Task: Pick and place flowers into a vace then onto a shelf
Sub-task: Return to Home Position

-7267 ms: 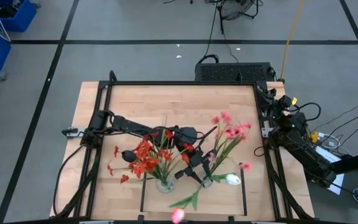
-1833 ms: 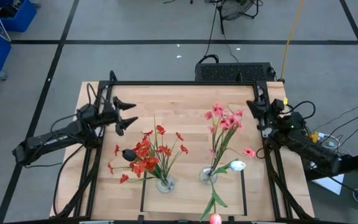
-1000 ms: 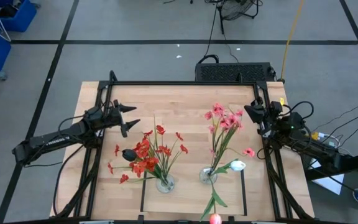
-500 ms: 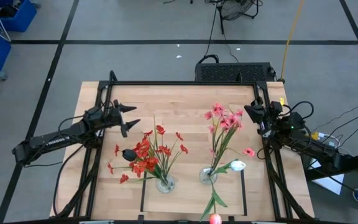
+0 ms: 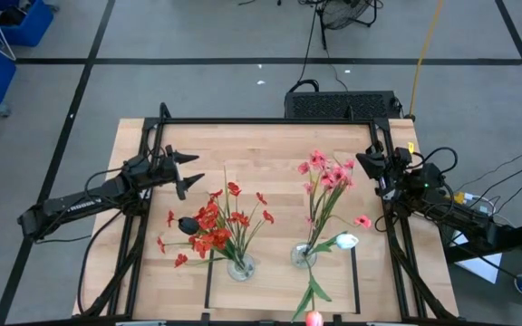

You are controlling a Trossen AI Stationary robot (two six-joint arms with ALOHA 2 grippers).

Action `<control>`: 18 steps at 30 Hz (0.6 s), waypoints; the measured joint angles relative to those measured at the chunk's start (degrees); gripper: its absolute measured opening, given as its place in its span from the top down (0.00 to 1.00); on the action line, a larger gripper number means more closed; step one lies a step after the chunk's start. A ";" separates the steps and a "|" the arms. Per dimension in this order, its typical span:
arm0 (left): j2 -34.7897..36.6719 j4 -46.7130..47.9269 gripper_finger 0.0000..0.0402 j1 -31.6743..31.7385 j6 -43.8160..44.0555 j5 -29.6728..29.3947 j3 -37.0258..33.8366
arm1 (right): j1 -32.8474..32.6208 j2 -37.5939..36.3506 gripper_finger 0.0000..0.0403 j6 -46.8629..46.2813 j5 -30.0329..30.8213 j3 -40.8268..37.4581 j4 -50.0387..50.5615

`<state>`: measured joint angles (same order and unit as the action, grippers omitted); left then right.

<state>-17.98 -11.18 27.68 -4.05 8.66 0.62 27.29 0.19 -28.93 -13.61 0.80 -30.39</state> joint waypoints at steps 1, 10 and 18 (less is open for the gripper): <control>0.00 0.00 0.20 0.00 0.00 -0.01 0.00 | 0.00 0.00 1.00 0.00 0.00 0.00 0.02; 0.00 0.00 0.20 0.00 0.00 -0.01 0.00 | 0.00 0.00 1.00 0.00 0.00 0.00 0.00; 0.00 0.00 0.22 0.01 0.00 -0.01 0.00 | 0.00 0.00 1.00 0.00 0.00 0.00 0.02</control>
<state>-17.98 -11.18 27.69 -4.05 8.64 0.62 27.29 0.19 -28.93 -13.61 0.80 -30.38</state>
